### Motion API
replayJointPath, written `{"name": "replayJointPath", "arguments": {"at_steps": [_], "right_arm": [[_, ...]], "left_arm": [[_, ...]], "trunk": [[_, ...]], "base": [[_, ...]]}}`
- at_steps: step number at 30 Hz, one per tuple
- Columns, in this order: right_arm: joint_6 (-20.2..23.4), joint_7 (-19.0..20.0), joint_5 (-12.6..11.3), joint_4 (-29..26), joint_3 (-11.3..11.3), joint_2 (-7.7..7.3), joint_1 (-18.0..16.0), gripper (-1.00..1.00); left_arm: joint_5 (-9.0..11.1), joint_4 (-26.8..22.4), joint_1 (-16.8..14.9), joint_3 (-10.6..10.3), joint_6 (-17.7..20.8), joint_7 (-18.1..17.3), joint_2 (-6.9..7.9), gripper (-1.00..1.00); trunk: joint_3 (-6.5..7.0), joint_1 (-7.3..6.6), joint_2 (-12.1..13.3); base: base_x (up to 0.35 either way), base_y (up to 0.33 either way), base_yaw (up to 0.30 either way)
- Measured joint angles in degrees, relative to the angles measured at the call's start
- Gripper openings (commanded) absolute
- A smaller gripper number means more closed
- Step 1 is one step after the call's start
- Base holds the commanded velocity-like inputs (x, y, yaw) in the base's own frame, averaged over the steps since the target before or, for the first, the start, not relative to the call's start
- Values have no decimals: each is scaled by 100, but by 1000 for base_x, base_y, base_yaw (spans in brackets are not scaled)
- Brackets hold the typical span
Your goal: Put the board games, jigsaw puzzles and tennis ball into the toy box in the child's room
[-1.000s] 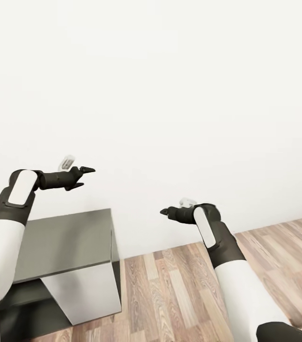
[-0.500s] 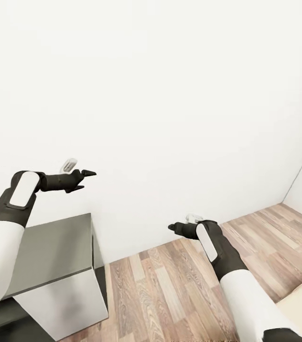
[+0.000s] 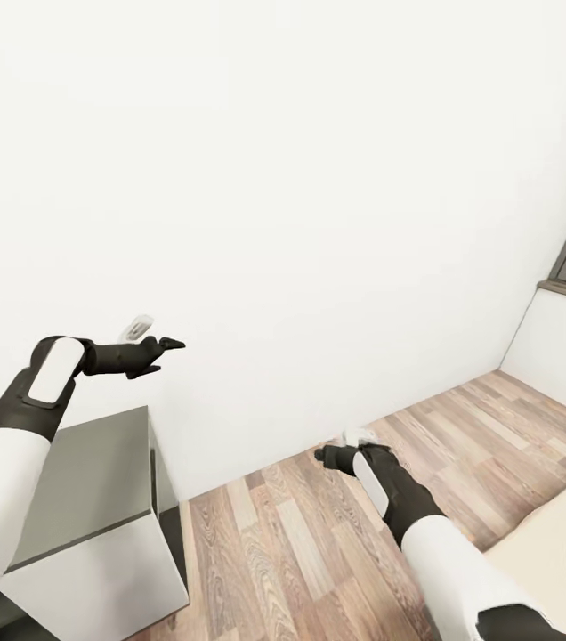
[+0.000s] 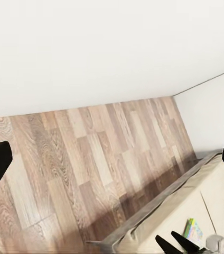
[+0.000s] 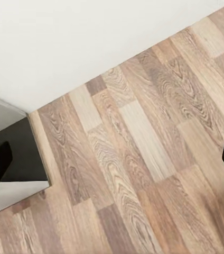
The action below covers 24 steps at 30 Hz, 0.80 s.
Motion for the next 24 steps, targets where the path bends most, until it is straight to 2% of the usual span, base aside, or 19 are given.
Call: {"name": "replayJointPath", "arguments": {"at_steps": [6,13,16,20,24], "right_arm": [[-523,-11,51,215,10,72,375,100],[-664,-12,52,244,4,73,709,100],[-827,-12,55,247,0,61,922,100],[-999,2,62,231,1,29,1034,100],[-1054,13,62,237,2,-1,1067,100]], "left_arm": [[-75,15,341,-124,-41,13,4,100],[-98,28,709,-137,-97,10,36,100],[-174,35,932,-137,-103,10,70,100],[-291,37,1245,-137,-116,9,99,100],[-313,36,1444,-132,-126,4,117,100]], "trunk": [[-3,0,0],[-36,0,0],[-58,0,0],[-86,0,0],[-112,0,0]], "base": [[0,0,-5],[0,0,-76],[0,0,-151],[0,0,-167],[0,0,-119]]}}
